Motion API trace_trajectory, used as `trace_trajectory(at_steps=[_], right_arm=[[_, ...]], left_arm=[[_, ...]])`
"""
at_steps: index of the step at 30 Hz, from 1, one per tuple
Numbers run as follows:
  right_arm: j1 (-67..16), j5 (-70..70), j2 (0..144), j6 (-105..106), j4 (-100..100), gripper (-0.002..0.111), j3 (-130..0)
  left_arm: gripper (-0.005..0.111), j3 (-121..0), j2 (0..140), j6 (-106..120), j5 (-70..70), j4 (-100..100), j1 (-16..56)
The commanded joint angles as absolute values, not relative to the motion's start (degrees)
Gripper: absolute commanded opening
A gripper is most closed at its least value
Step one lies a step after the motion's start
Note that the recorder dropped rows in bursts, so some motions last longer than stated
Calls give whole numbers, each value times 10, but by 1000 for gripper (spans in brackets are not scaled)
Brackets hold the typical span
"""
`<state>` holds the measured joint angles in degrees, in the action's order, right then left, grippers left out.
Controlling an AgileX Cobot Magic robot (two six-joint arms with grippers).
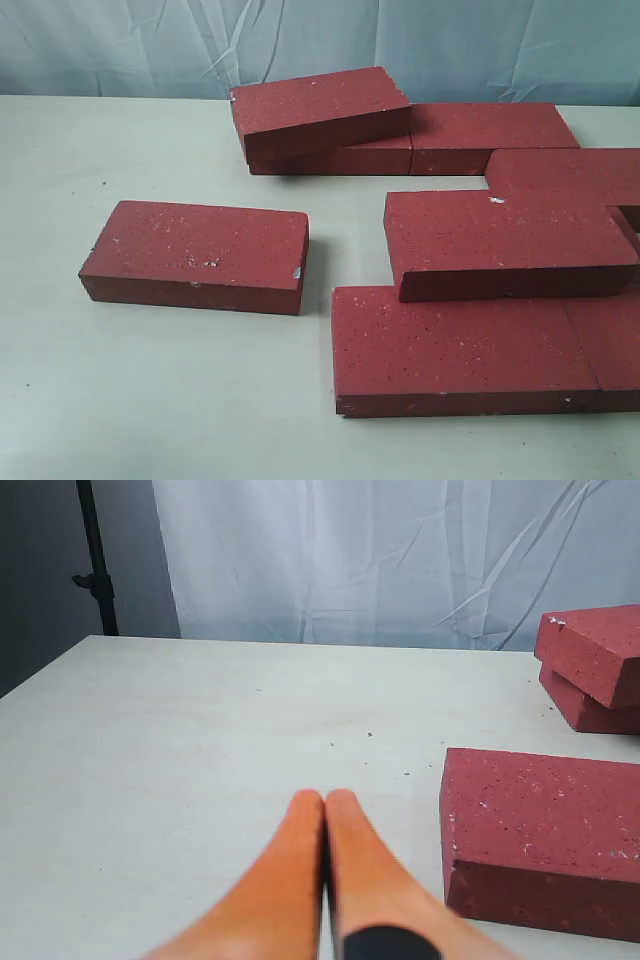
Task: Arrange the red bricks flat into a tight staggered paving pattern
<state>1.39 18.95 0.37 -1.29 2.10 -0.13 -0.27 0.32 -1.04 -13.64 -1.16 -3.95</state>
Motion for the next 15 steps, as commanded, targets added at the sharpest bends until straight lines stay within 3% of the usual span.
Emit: trace_trajectory(at_steps=[1, 15], right_arm=[[16, 185, 0, -12, 21, -1, 0], [16, 183, 0, -12, 17, -1, 0]], left_arm=[[0, 0, 0, -13, -138, -12, -39], [0, 0, 0, -13, -138, -12, -39]])
